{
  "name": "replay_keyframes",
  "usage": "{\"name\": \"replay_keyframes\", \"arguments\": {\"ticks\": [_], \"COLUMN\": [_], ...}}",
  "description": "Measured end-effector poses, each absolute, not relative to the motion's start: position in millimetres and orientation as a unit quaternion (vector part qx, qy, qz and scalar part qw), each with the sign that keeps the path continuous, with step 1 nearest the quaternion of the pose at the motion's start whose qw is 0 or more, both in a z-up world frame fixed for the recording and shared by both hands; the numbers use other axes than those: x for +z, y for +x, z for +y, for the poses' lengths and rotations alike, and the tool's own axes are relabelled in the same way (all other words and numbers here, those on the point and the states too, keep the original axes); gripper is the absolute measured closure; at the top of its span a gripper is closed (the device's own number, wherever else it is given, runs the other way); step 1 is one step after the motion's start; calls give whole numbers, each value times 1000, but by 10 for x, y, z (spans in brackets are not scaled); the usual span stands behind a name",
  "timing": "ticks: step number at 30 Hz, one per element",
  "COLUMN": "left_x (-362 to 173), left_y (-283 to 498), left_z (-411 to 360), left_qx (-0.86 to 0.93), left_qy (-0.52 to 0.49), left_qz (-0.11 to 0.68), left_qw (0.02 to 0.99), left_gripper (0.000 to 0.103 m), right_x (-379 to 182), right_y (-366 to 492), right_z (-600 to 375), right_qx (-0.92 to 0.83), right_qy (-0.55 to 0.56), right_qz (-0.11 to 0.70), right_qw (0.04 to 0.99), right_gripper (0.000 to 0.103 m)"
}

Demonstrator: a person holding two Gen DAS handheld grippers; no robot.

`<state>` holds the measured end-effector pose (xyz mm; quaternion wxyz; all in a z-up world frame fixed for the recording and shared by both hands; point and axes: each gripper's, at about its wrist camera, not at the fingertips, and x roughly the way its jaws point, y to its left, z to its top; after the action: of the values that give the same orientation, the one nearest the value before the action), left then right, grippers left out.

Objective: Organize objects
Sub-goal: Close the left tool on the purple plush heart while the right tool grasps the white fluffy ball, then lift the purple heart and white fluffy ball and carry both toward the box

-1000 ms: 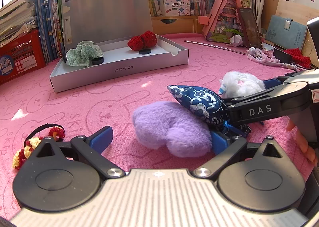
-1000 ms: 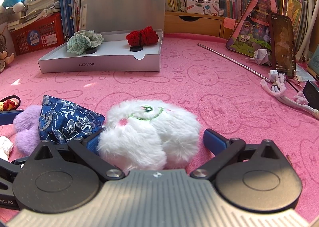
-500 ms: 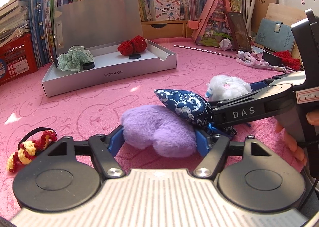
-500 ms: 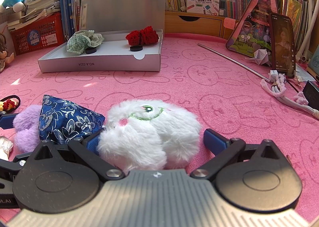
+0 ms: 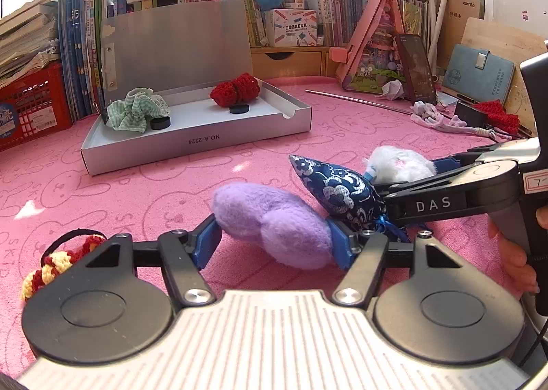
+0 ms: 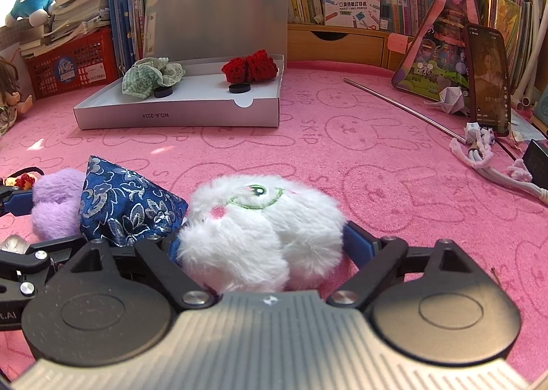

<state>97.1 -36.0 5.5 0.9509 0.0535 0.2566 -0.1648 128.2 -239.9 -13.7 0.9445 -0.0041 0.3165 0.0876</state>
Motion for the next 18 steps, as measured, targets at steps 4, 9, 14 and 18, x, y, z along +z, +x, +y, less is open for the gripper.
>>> {"name": "replay_keyframes", "arguments": {"ticks": [4, 9, 14, 18], "left_x": [64, 36, 21, 51], "left_y": [981, 983, 1006, 999], "left_z": [-352, -345, -314, -282], "left_qx": [-161, -158, -151, -145], "left_qy": [55, 56, 45, 40], "left_qz": [255, 259, 262, 257], "left_qw": [952, 951, 952, 955], "left_gripper": [34, 34, 39, 41], "right_x": [-95, -38, -11, -3], "right_y": [1269, 1233, 1207, 1196], "right_z": [-2426, -2410, -2359, -2324], "right_qx": [92, 96, 101, 103], "right_qy": [7, 6, -4, -10], "right_qz": [316, 304, 297, 294], "right_qw": [944, 948, 949, 950], "right_gripper": [26, 26, 26, 26]}}
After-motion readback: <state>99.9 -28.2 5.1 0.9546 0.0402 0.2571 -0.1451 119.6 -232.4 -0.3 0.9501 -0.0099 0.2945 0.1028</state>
